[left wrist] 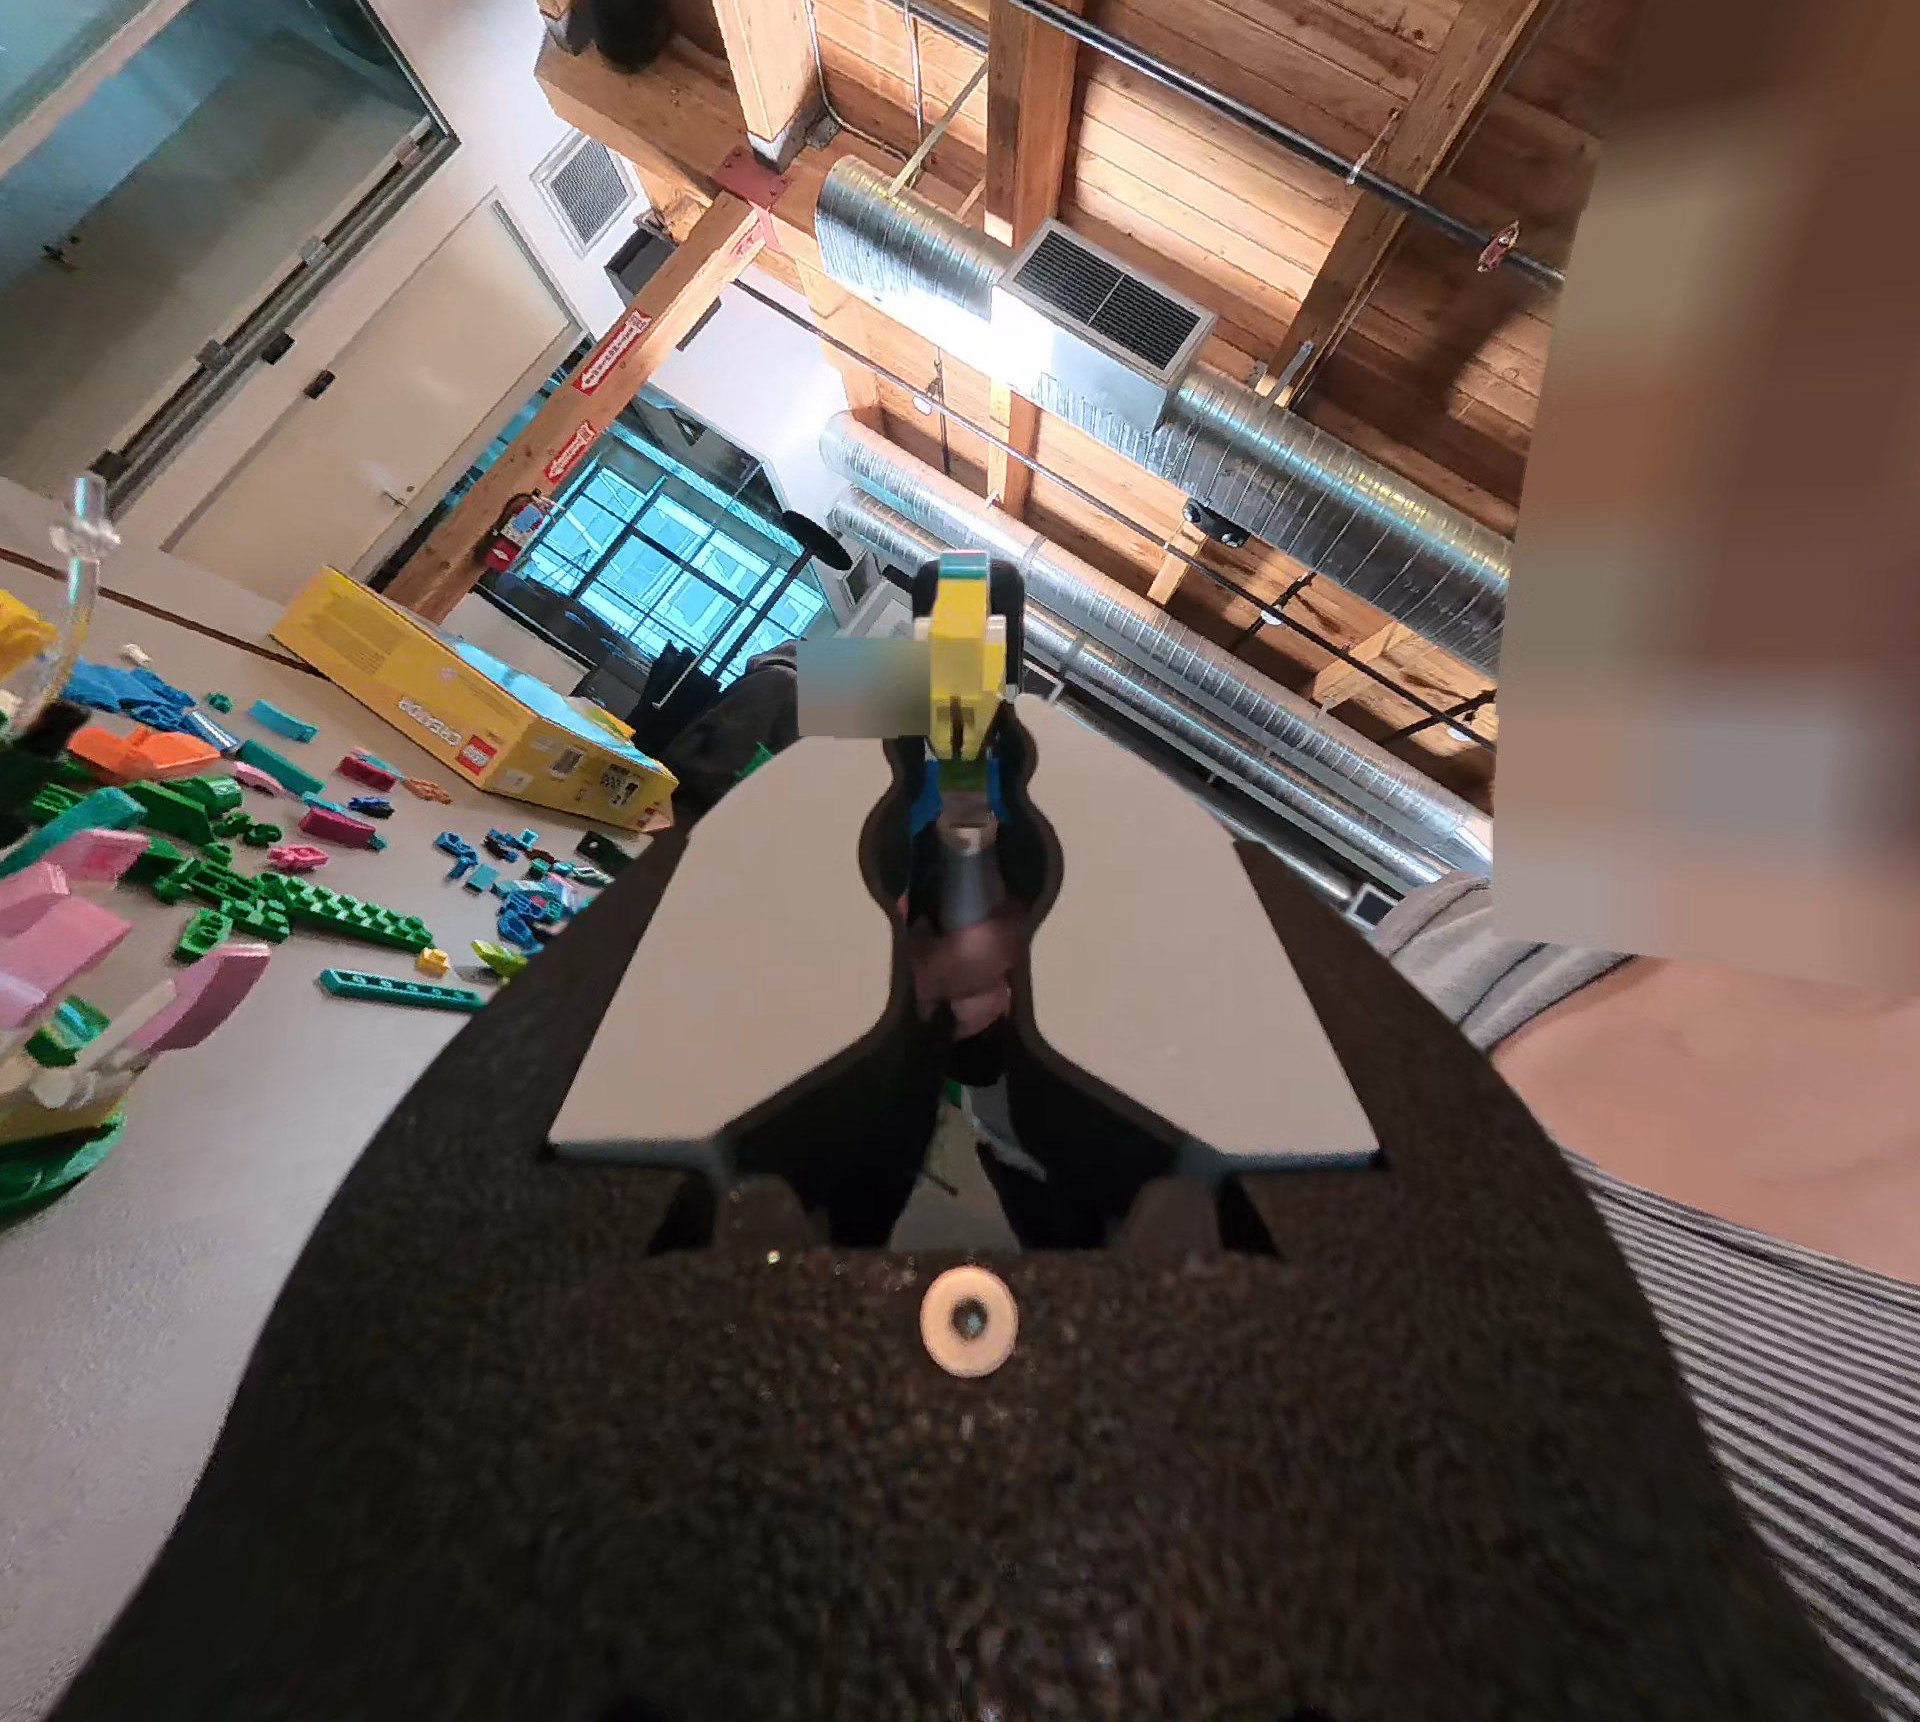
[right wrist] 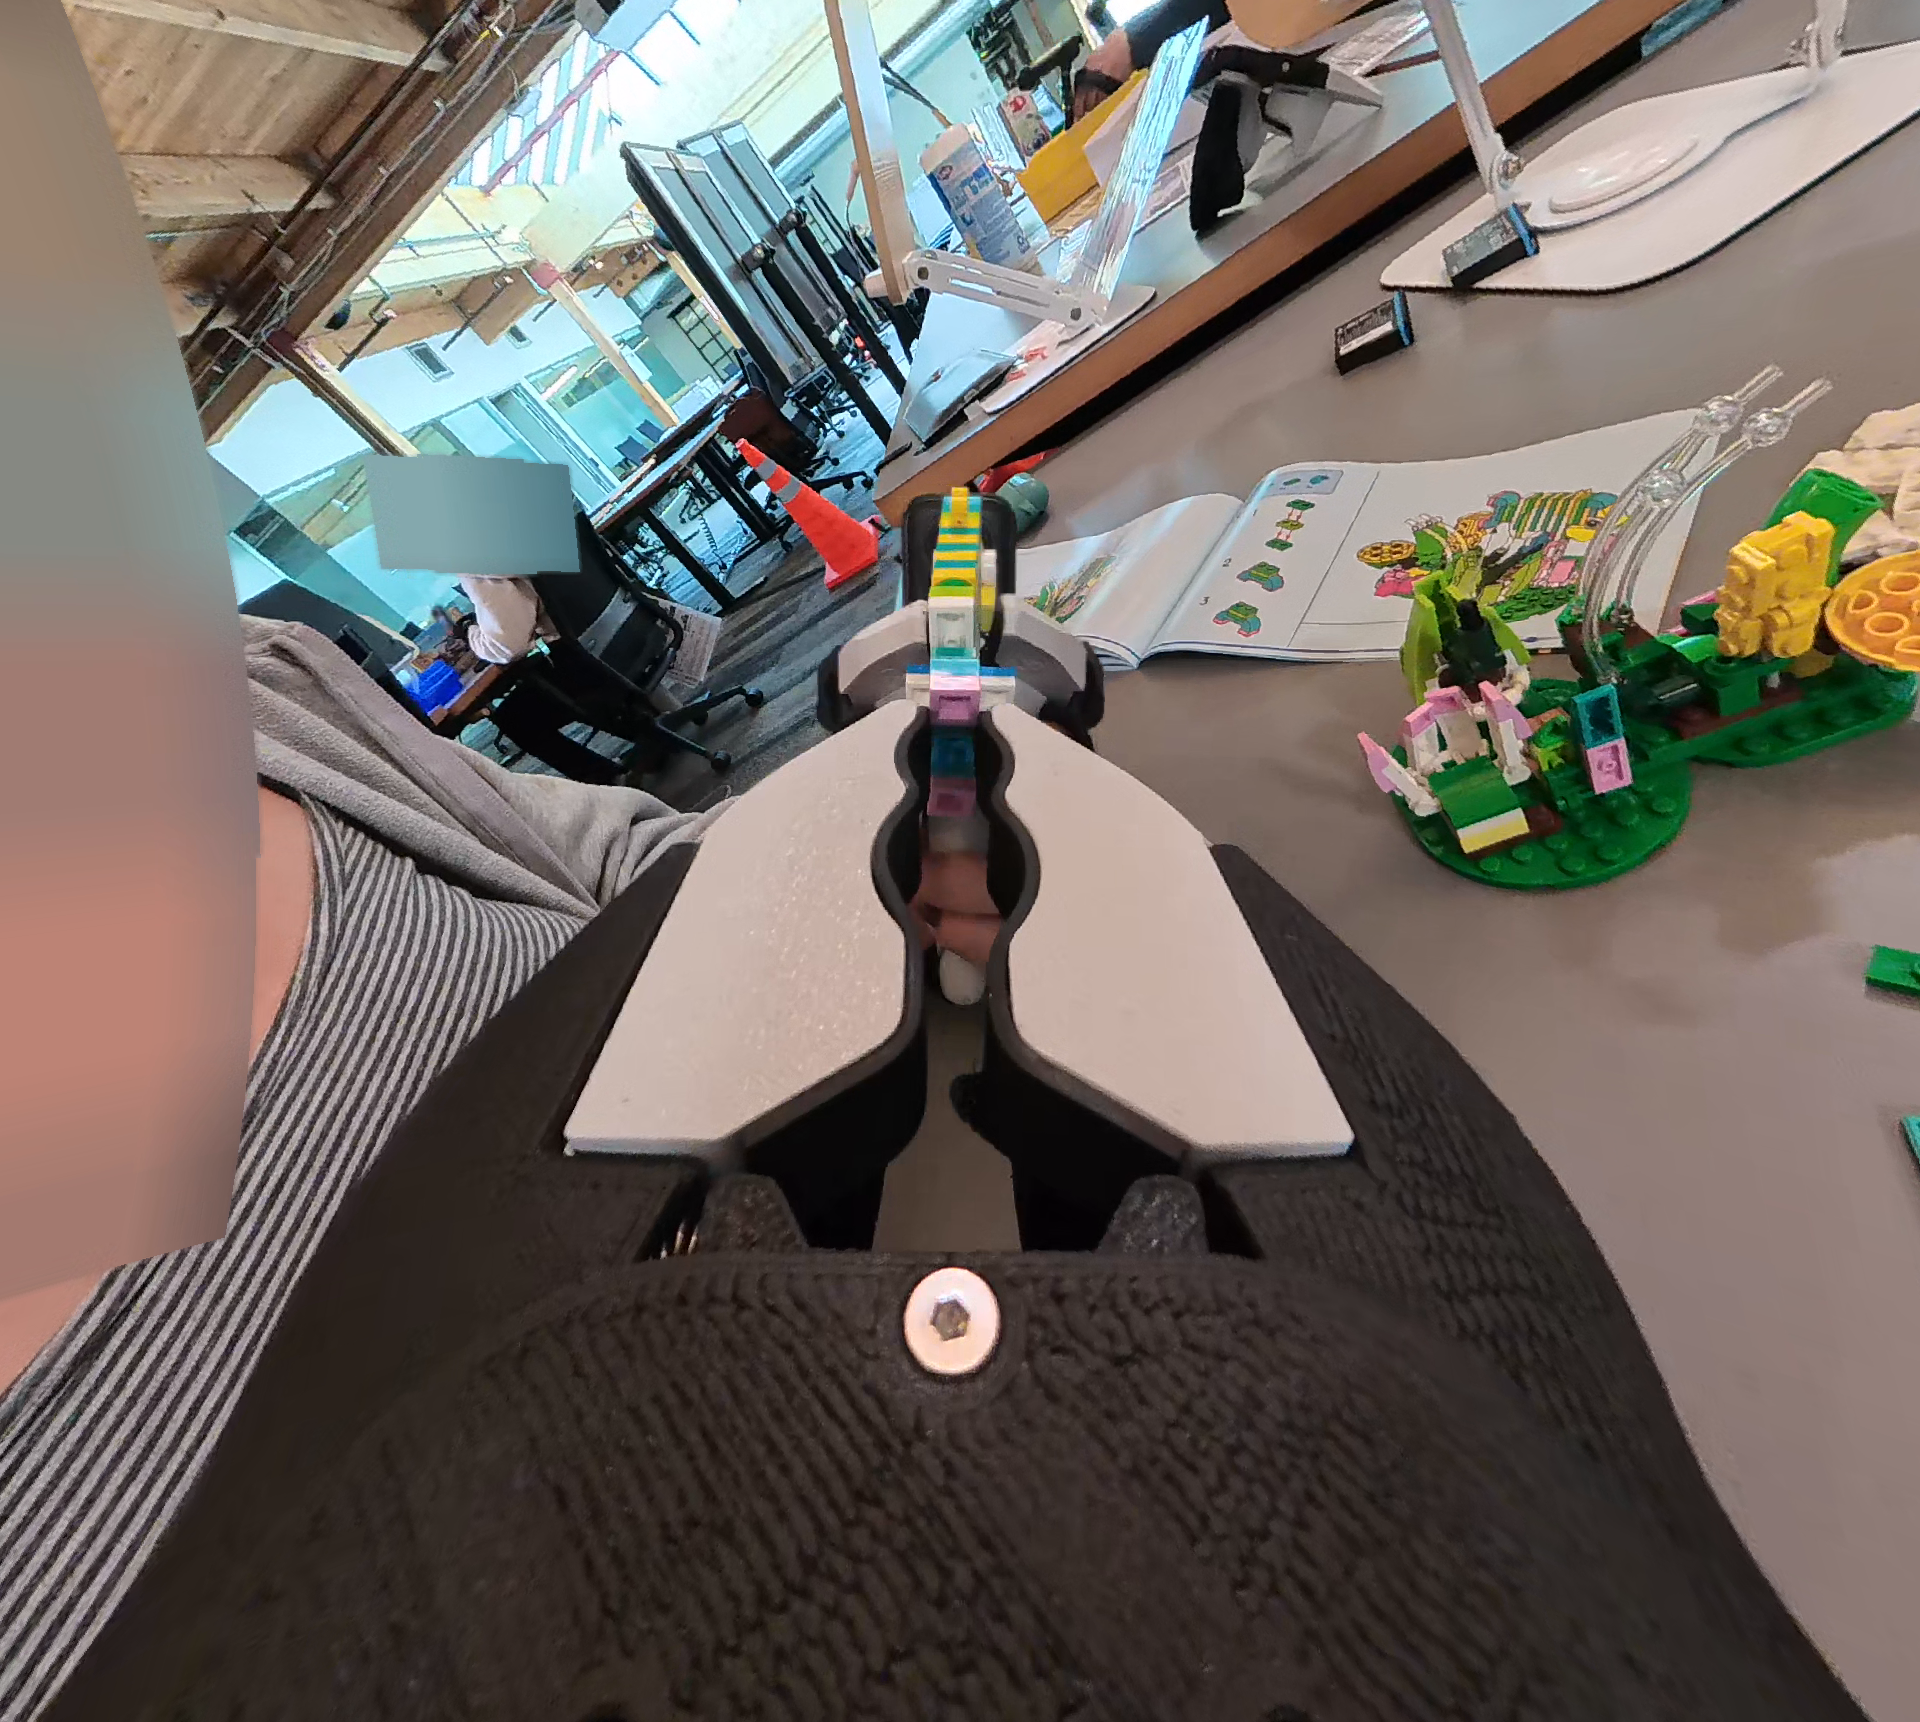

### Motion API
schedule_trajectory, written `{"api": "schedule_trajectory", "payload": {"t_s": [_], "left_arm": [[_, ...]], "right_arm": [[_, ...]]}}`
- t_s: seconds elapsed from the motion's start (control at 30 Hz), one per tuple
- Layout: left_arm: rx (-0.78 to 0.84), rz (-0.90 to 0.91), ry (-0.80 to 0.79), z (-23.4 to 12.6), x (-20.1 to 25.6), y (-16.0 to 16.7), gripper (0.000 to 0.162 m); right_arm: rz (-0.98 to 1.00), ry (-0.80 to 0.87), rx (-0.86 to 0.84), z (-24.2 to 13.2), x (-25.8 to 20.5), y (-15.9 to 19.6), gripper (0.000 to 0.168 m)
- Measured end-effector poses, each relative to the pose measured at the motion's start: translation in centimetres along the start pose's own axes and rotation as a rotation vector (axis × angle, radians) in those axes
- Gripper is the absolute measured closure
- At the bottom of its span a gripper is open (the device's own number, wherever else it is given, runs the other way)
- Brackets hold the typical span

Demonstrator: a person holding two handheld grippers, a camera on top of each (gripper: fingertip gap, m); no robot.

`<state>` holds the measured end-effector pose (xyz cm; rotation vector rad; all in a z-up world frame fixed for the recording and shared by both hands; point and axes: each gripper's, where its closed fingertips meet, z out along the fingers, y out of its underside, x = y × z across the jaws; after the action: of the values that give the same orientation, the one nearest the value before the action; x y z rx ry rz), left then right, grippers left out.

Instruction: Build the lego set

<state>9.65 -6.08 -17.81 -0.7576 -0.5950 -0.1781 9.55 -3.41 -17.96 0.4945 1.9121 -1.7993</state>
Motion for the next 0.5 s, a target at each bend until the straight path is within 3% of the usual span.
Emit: {"api": "schedule_trajectory", "payload": {"t_s": [0.5], "left_arm": [[-0.03,0.046,0.053,0.4,1.1,0.7,0.148]], "right_arm": [[-0.002,-0.027,0.007,-0.1,-0.4,0.1,0.162]]}}
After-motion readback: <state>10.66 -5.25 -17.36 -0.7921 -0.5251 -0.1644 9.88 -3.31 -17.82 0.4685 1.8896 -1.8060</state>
